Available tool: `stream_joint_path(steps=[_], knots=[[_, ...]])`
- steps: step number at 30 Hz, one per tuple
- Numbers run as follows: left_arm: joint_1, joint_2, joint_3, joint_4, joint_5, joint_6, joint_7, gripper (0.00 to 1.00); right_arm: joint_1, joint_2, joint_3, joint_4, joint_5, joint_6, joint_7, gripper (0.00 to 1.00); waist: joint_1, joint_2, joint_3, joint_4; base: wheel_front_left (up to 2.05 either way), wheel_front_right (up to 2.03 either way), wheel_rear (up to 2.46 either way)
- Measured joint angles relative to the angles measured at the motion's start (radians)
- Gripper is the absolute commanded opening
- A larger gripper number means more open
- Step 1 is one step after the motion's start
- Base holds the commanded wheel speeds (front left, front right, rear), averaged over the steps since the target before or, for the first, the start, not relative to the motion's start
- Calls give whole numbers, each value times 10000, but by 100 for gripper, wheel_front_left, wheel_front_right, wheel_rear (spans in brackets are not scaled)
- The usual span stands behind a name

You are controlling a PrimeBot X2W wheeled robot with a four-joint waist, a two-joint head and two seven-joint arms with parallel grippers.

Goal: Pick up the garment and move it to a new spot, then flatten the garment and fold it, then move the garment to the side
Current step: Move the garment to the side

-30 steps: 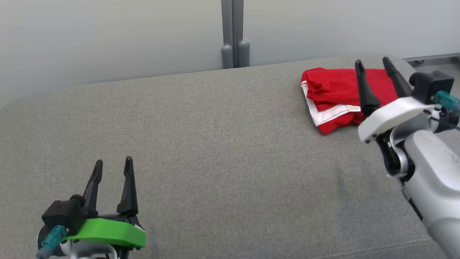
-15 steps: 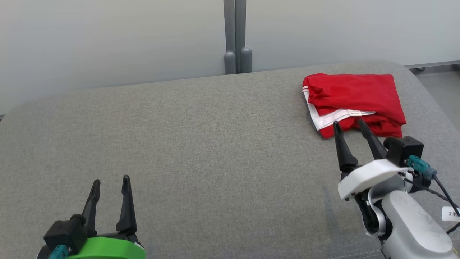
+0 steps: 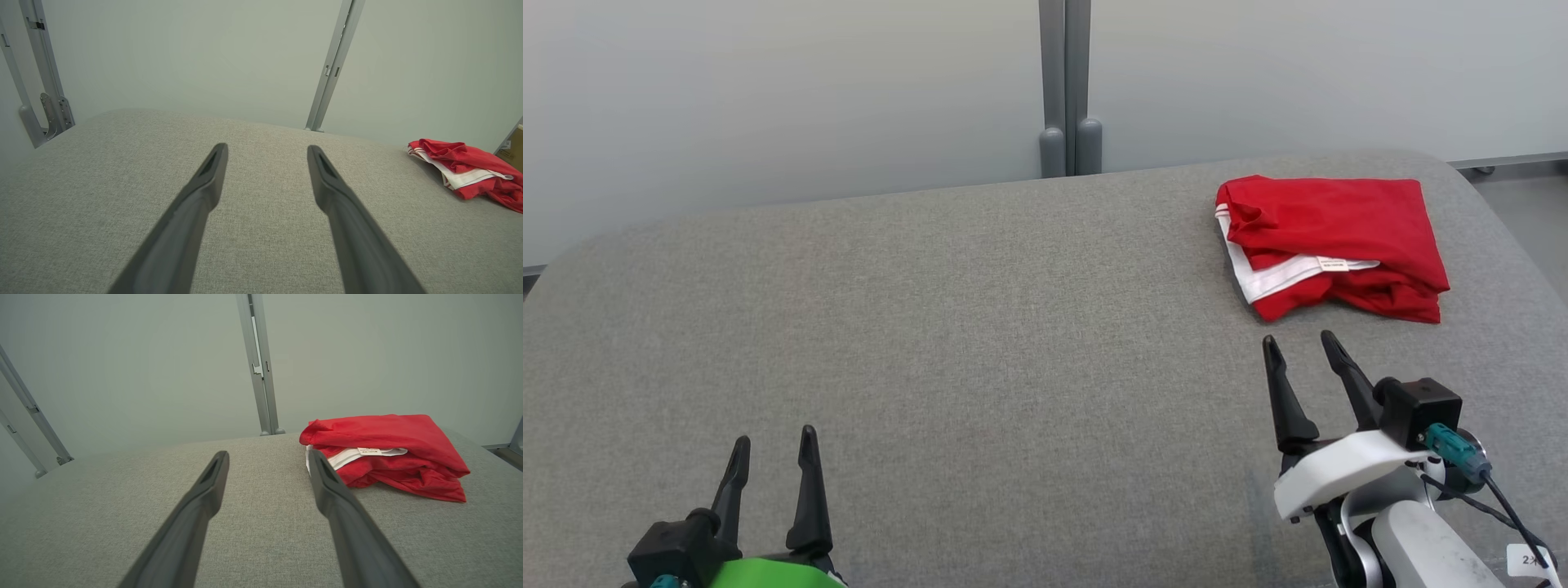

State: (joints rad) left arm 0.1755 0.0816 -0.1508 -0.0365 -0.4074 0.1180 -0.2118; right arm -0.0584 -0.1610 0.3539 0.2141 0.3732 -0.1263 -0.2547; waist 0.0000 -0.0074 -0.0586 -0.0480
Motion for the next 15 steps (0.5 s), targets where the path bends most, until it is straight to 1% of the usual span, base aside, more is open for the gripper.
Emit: stream_joint_path(steps=[8,15], knots=[[2,-4,94,-4,77,12,-4,100,542,370,-295,-433,-426,0,2,100,0,0,-82,-21,0,0,0],[46,-17,155,6,77,12,-8,100,933,570,-426,-646,-686,0,2,100,0,0,-161,-29,0,0,0]])
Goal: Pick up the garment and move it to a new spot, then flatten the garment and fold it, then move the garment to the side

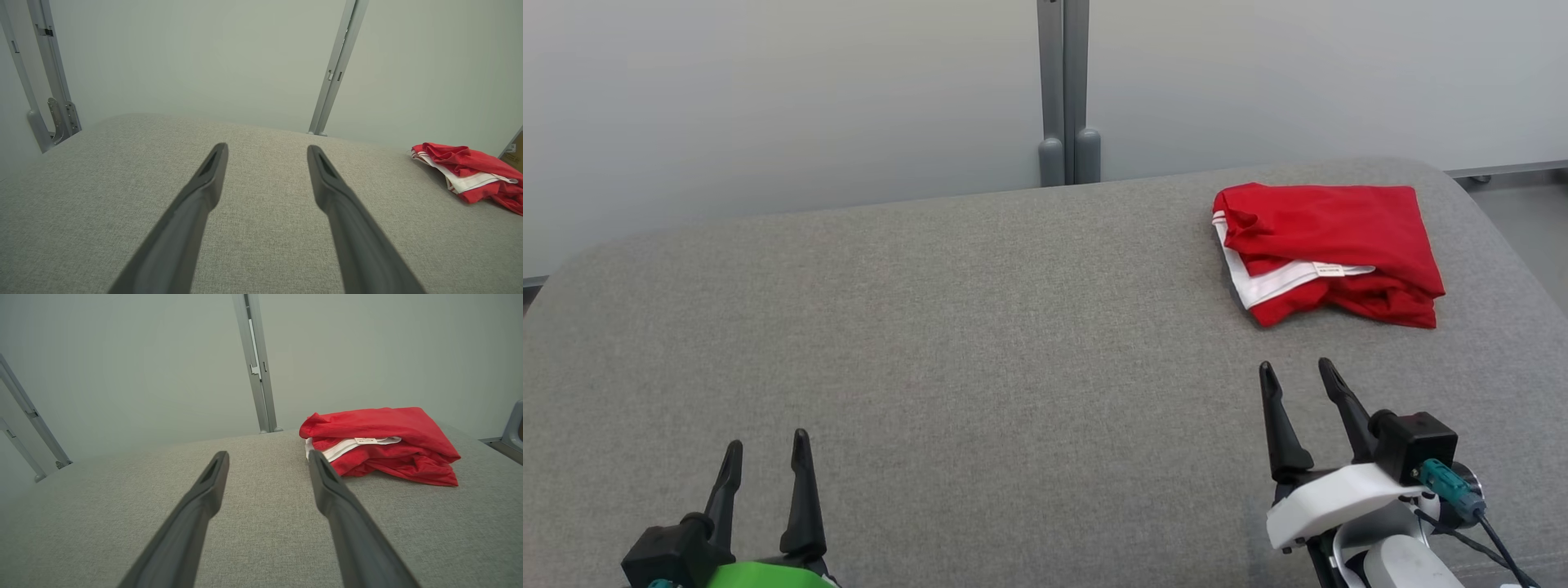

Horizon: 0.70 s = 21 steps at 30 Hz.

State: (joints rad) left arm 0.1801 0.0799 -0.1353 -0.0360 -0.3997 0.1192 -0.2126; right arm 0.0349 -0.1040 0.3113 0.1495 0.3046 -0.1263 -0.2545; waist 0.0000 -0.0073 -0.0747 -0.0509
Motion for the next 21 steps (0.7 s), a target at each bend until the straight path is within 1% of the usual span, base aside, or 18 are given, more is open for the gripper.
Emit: stream_joint_path(steps=[21], knots=[[161,-27,2,215,0,2,8,100,602,209,-104,-462,-401,0,-2,100,0,0,-138,25,0,0,0]])
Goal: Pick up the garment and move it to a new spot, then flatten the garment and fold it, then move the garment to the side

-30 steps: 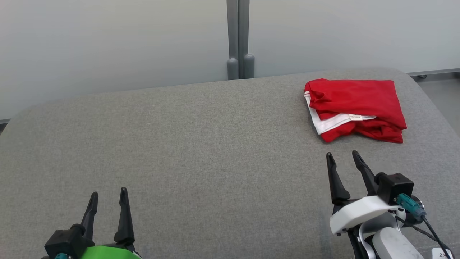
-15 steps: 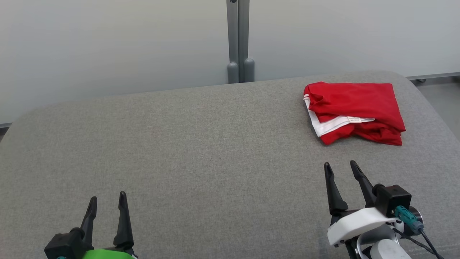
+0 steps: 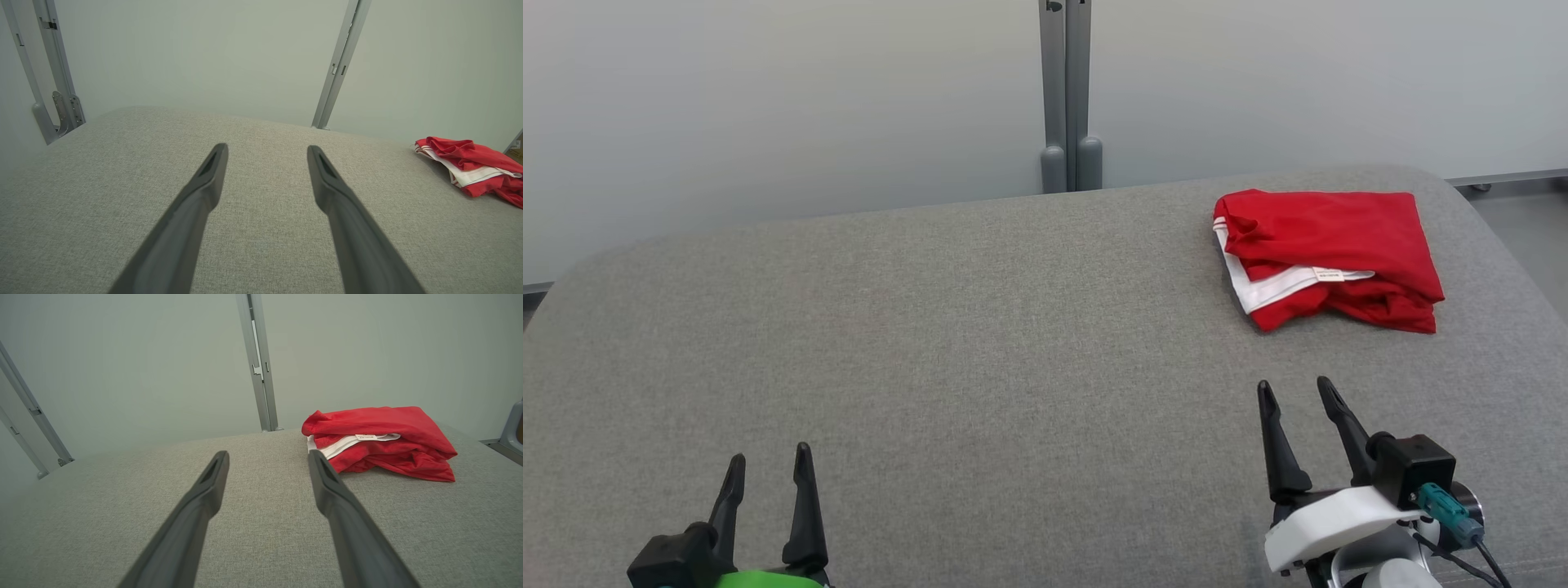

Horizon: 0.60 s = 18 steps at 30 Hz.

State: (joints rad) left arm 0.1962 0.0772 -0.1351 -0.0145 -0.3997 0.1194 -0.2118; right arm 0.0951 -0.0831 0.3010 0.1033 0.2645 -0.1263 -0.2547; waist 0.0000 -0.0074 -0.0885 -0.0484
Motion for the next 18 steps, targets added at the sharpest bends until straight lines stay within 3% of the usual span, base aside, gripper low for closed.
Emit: stream_joint_path(steps=[4,5,18], knots=[[8,-2,-21,25,15,0,88,100,17,63,-23,-33,-79,0,2,100,0,0,-16,6,0,0,0],[14,-2,-25,29,15,0,90,0,24,73,-25,-52,-105,0,0,0,0,0,-19,8,0,0,0],[148,-84,-86,600,-449,-52,174,0,579,196,15,318,416,119,6,0,0,0,32,29,0,0,0]])
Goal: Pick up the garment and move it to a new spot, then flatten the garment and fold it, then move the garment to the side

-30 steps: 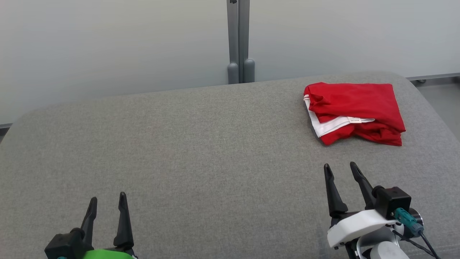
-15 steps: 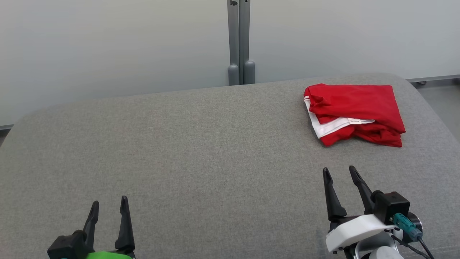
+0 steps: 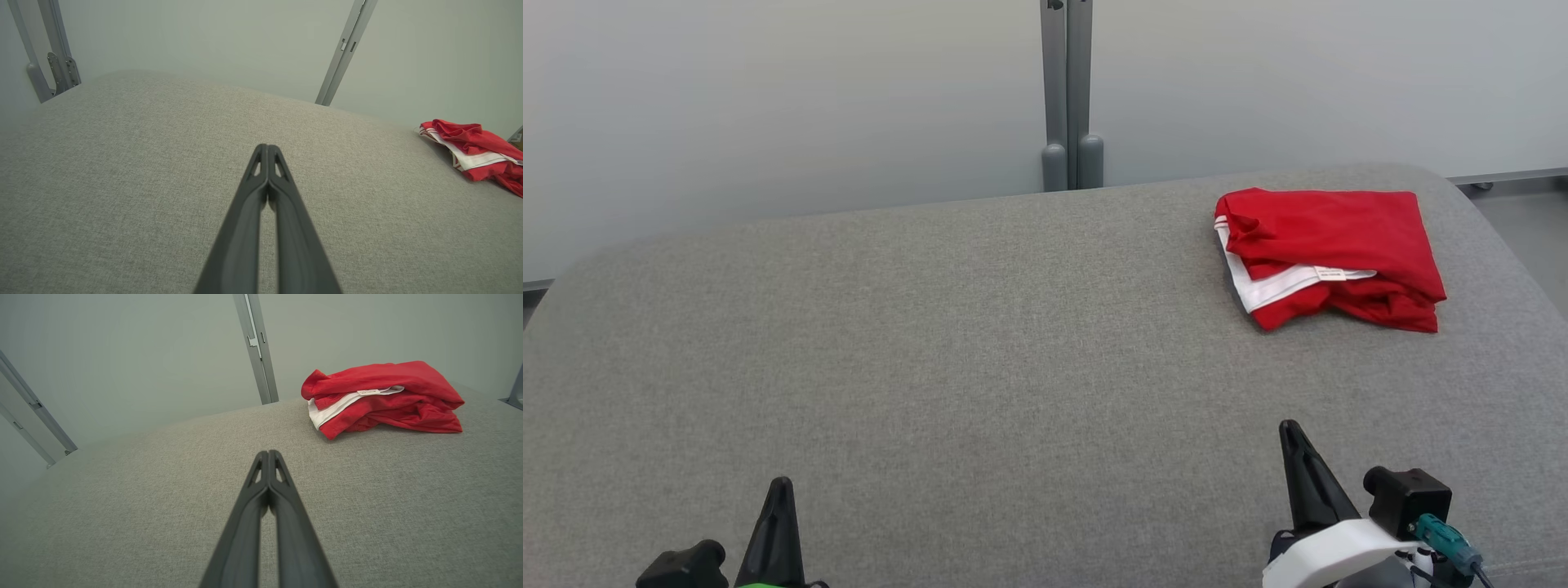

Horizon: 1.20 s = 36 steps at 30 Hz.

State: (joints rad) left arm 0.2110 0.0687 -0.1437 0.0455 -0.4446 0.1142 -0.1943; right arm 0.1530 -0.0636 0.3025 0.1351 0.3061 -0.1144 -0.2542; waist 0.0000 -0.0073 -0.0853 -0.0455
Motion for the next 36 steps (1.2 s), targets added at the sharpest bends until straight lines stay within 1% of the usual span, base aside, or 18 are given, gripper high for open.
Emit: stream_joint_path(steps=[7,11,15,24,26,29,31,34,36], knots=[[-1,-10,40,-6,-1007,-90,100,0,1,8,-82,-161,920,171,36,0,0,0,85,38,0,0,0],[-9,-17,123,12,-1570,-157,192,0,-5,13,-291,-165,1662,238,190,0,0,0,123,59,0,0,0],[-21,-48,176,42,-1944,-190,303,0,-11,15,-458,-165,2213,261,328,0,0,0,161,78,0,0,0],[-140,-105,389,128,-3003,-418,591,0,-85,4,-788,-157,3415,359,562,0,0,0,242,121,0,0,0],[-223,-105,418,155,-3210,-437,631,0,-121,-6,-867,-148,3716,435,650,0,0,0,259,129,0,0,0],[-284,-105,451,209,-3593,-527,706,0,-230,-23,-982,-134,4102,439,732,0,0,0,286,143,0,0,0],[-302,-104,472,286,-3783,-539,777,0,-254,-38,-1043,-121,4385,527,805,0,0,1,303,151,0,0,0],[-421,-102,506,376,-4186,-621,832,0,-271,-42,-1118,-82,4786,545,892,0,0,0,329,164,0,0,0],[-516,-102,537,395,-4360,-654,897,0,-304,-52,-1193,-58,5053,623,968,0,0,0,346,172,0,0,0]])
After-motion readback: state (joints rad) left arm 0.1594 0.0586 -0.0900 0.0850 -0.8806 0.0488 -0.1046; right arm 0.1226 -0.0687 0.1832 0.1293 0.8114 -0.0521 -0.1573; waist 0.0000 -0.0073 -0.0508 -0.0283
